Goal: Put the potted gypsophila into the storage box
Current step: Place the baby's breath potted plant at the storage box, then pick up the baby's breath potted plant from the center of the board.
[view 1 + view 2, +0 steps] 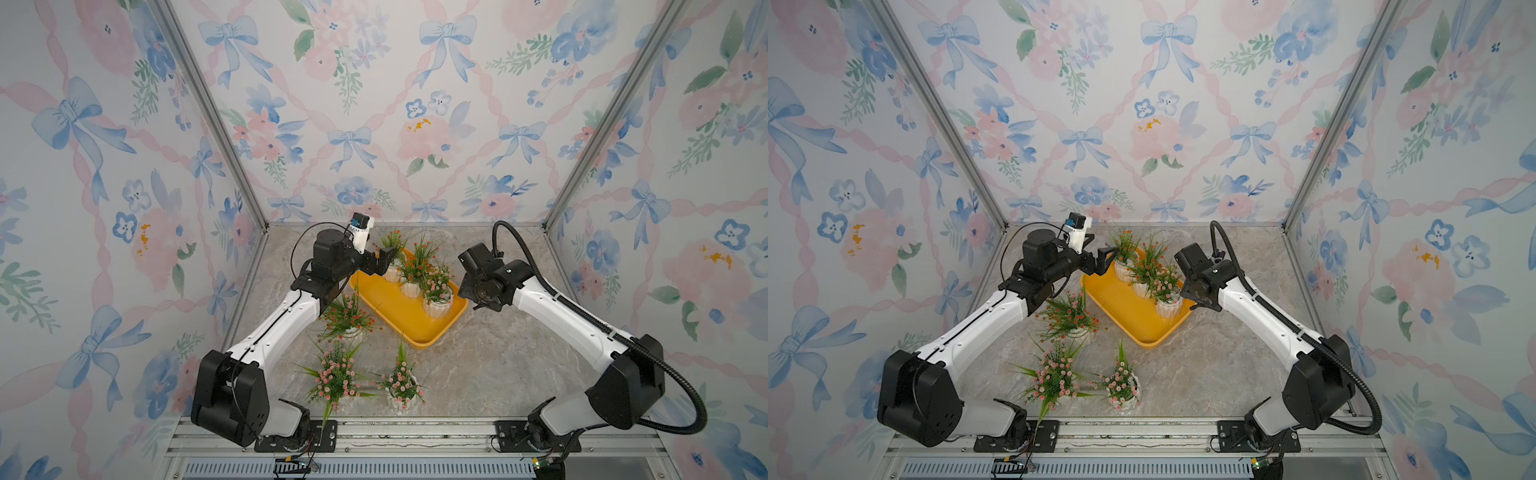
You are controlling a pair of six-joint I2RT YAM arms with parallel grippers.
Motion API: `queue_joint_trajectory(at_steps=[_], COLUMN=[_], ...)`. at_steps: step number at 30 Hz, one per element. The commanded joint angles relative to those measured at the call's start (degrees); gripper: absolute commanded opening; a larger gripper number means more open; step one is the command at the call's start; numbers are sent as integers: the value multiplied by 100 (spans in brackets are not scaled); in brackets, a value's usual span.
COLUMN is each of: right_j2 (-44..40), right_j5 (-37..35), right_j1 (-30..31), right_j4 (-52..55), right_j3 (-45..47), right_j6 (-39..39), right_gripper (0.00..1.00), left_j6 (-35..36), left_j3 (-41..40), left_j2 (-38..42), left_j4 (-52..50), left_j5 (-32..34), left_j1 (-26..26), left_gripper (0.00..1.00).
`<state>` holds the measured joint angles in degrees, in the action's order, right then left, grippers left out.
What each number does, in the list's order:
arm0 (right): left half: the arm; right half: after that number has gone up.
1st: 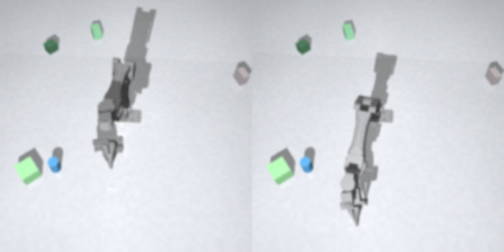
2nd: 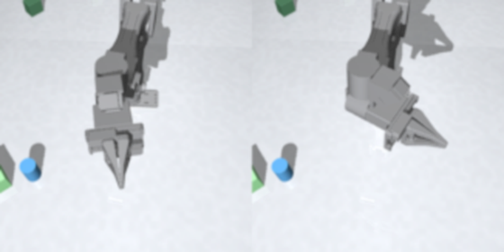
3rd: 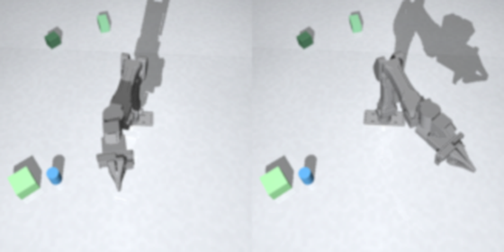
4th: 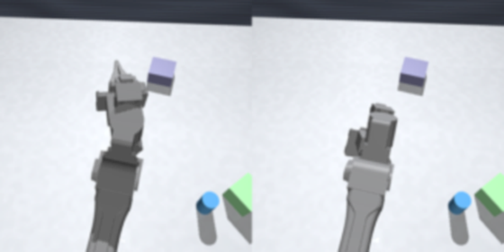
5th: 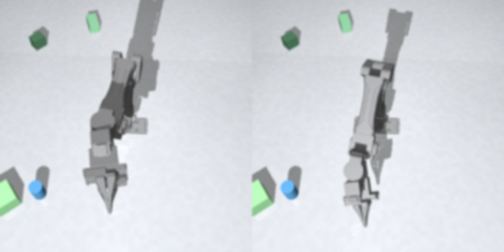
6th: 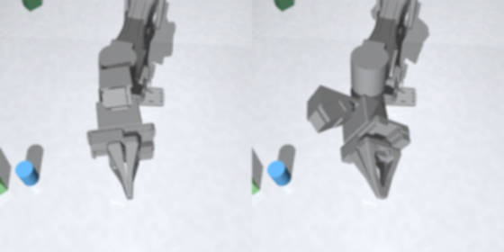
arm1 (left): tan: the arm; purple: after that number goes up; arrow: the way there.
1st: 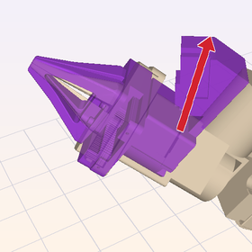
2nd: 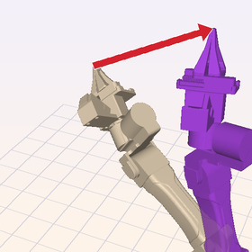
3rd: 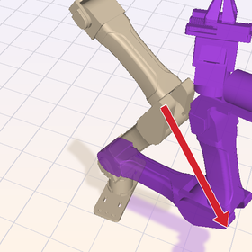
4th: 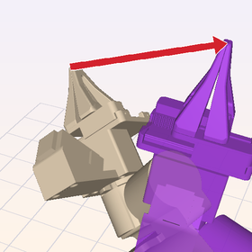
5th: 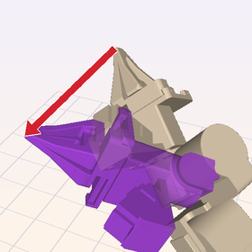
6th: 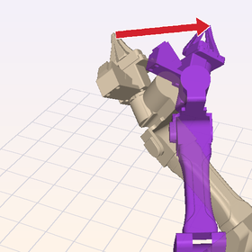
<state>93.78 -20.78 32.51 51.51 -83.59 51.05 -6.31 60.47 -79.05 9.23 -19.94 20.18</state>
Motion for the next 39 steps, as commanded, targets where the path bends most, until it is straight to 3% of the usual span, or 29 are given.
queue_joint_trajectory(at_steps=[1,8,15,22,33,39], right_j2=[-366,-1075,-1345,-1370,-811,-218], right_j5=[-199,-132,-184,-164,-46,165], right_j1=[227,892,2182,3139,4058,4357], right_j4=[-283,-142,-82,-553,-947,-1041], right_j3=[320,897,1425,1895,1949,1697], right_j6=[7,183,622,1027,1481,1521], right_gripper=[72,71,71,70,65,63], left_j6=[-281,-968,-1295,-1532,-2049,-2078], left_j3=[-222,-716,-1260,-1703,-2300,-2365], left_j2=[251,797,1442,2163,3374,3586], left_j4=[80,-124,-470,-735,-935,-1032], left_j5=[-565,-1126,-1860,-1506,-1257,-1251], left_j1=[-42,36,246,843,868,870], left_gripper=[98,98,98,98,98,98])
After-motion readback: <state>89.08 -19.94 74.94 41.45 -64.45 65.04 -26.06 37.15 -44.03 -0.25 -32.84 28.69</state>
